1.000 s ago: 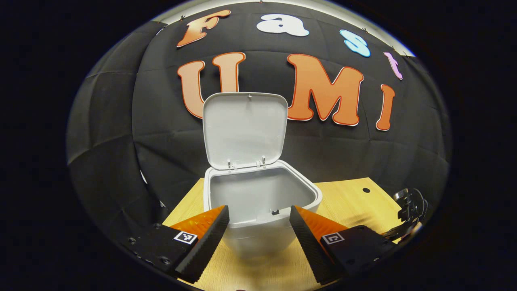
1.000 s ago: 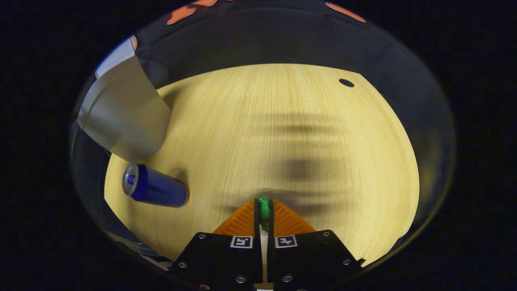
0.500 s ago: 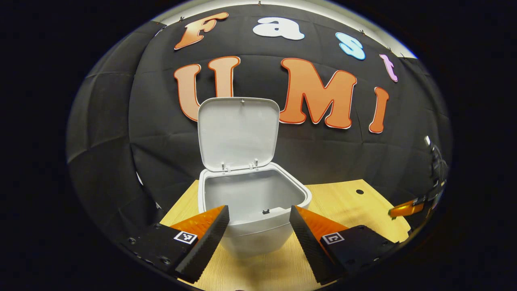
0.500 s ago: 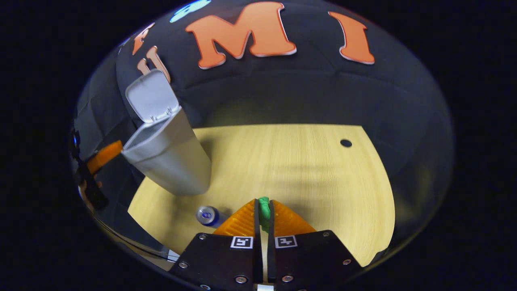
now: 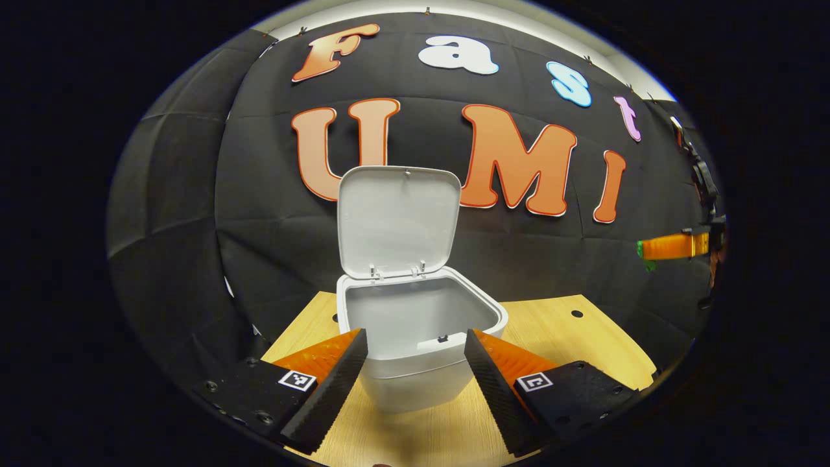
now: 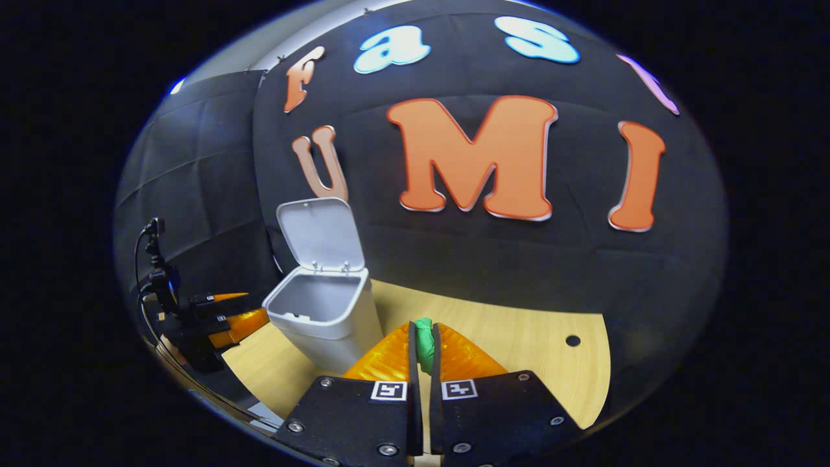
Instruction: Press the lid of the desktop garbage bin to open it, pick up the crumpled paper on the desktop and throw it into the bin, then pick up the pop can on the desktop and drop it into the bin, and finally close the garbage bin lid.
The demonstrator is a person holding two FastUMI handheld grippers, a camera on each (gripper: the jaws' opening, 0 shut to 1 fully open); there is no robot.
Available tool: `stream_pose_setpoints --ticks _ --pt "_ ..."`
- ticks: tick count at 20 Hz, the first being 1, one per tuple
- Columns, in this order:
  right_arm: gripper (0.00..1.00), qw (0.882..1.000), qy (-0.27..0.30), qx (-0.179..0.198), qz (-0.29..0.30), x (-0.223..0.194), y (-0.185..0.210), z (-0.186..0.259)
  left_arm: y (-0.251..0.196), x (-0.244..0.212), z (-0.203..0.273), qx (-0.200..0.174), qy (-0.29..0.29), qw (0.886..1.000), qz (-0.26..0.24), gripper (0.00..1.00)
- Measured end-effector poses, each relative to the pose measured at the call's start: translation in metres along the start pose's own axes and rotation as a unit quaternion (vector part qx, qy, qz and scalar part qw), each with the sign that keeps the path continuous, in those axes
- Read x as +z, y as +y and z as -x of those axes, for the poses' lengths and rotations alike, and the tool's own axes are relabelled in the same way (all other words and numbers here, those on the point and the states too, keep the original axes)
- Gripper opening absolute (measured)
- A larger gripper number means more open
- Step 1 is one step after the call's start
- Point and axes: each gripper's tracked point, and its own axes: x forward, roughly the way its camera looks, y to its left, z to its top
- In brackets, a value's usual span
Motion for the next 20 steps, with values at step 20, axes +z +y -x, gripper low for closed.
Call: stream_pose_setpoints --ticks 20 --pt "0.13 0.990 0.036 0.129 0.038 0.000 0.178 -0.192 0.080 -0.036 0.045 0.046 0.021 0.999 0.004 0.96"
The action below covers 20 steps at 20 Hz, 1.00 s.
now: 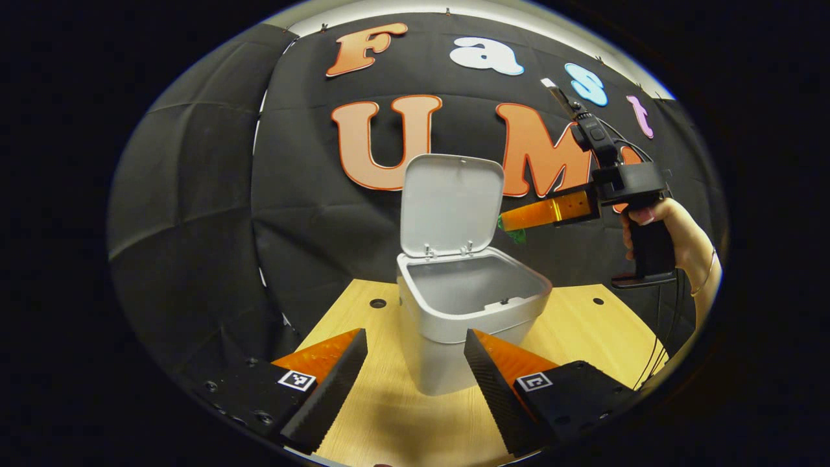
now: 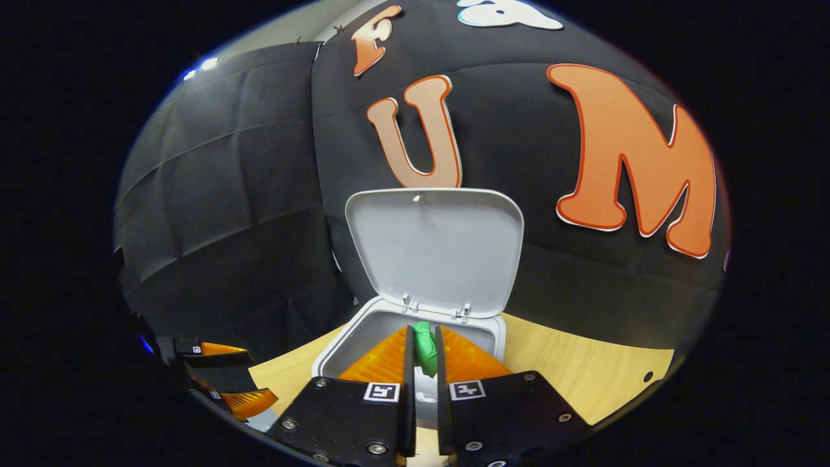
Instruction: Press the lid of the desktop garbage bin to open it, pick up the crumpled paper on the desktop and throw it into the bin, then pick up the pop can on the desktop and drop it into the bin, and finally close the garbage bin lid.
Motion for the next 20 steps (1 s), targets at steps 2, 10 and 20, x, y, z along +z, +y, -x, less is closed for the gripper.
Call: stream_pose_setpoints --ticks 2,10,20 --pt "0.21 1.000 0.002 0.000 -0.003 -0.002 0.003 -0.006 0.009 -0.002 0.000 0.008 0.003 1.000 0.004 0.96" --pt "0.96 1.000 -0.007 -0.014 0.012 -0.001 0.002 -0.009 0.015 -0.002 -0.002 0.017 0.002 1.000 0.012 0.96" --pt "0.96 0.998 -0.052 -0.043 0.006 0.014 -0.035 0.052 -0.019 0.008 -0.008 0.003 -0.002 1.000 0.000 0.96"
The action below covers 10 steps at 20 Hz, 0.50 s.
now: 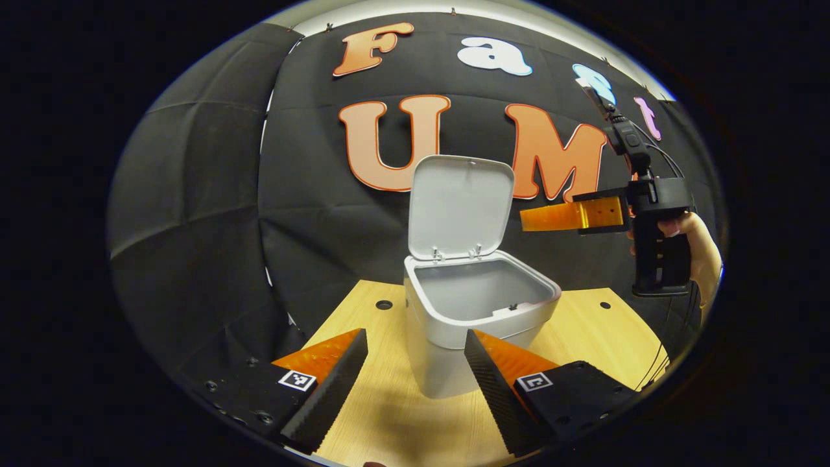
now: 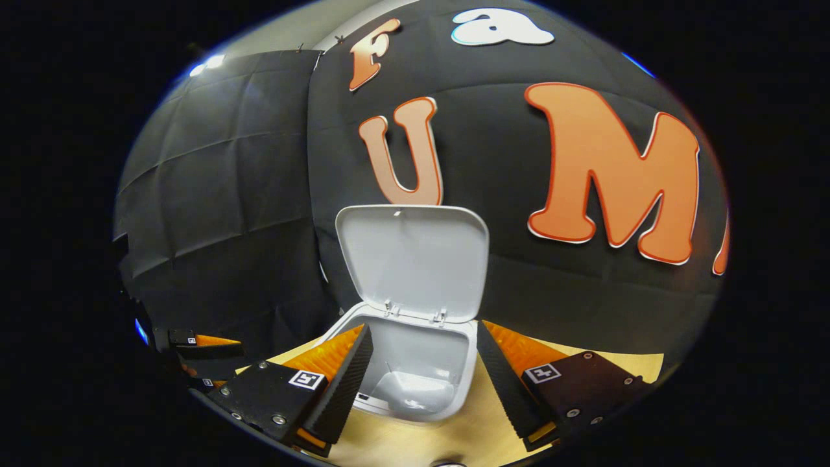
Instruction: Press the lid of the desktop garbage bin to open it, pick up the crumpled paper on the desktop and throw it into the bin, then pick up the pop can on the desktop and drop it into the bin, and finally close the garbage bin lid.
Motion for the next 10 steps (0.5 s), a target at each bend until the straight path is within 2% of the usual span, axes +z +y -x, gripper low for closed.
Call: stream_pose_setpoints --ticks 5,10 --pt "0.96 0.999 -0.014 -0.037 -0.011 -0.005 -0.044 0.050 -0.042 0.004 -0.005 -0.033 -0.001 0.999 -0.011 0.96" --pt "0.96 0.995 -0.019 -0.091 -0.025 -0.022 -0.093 0.102 -0.091 0.001 -0.009 -0.069 -0.001 0.997 -0.025 0.96"
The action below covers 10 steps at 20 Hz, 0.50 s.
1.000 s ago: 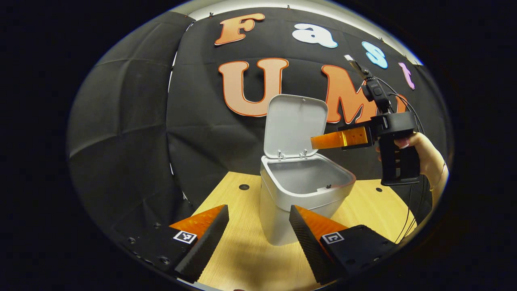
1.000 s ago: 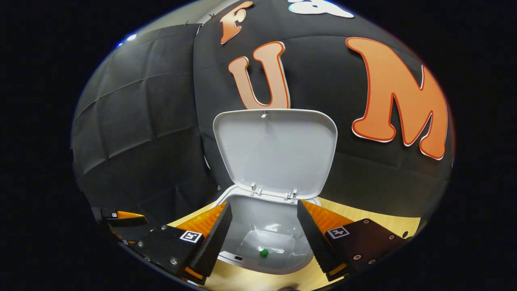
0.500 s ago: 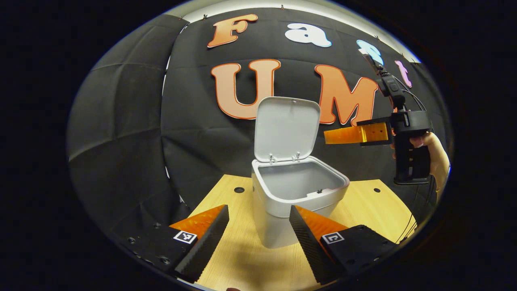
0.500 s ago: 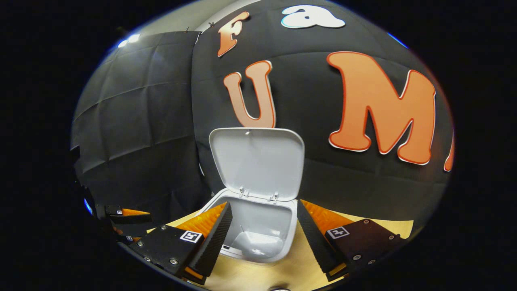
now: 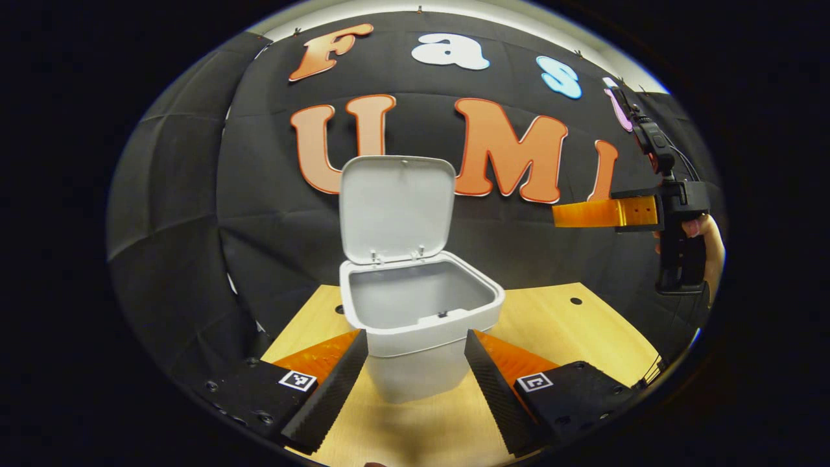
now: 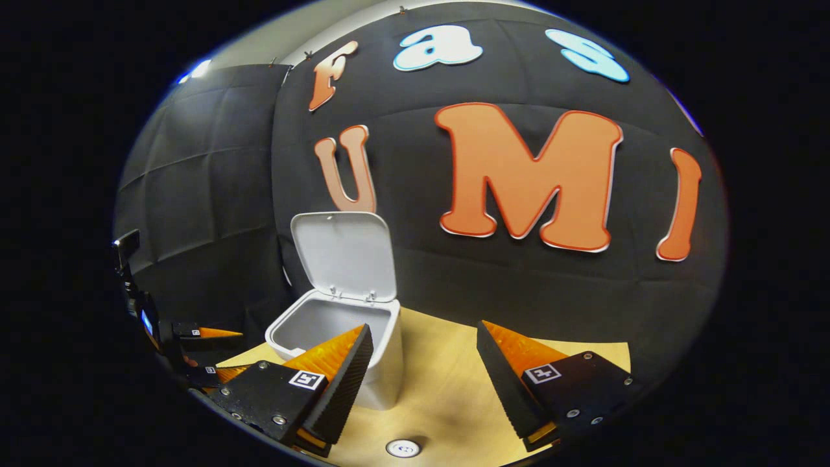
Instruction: Press the lid of the desktop garbage bin to open it, pick up the crumpled paper on the desktop and throw it into the bin, then pick up the pop can on the desktop and drop it into the bin, and finally close the garbage bin lid.
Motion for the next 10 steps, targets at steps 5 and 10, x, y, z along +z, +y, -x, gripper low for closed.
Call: stream_pose_setpoints --ticks 5,10 --pt "0.96 0.998 -0.005 -0.051 -0.019 -0.016 -0.051 0.041 -0.056 -0.004 -0.010 -0.051 0.004 0.999 -0.014 0.96" --pt "1.00 0.996 0.001 -0.087 -0.035 -0.036 -0.088 0.078 -0.117 -0.030 -0.013 -0.109 0.018 0.994 -0.025 0.96"
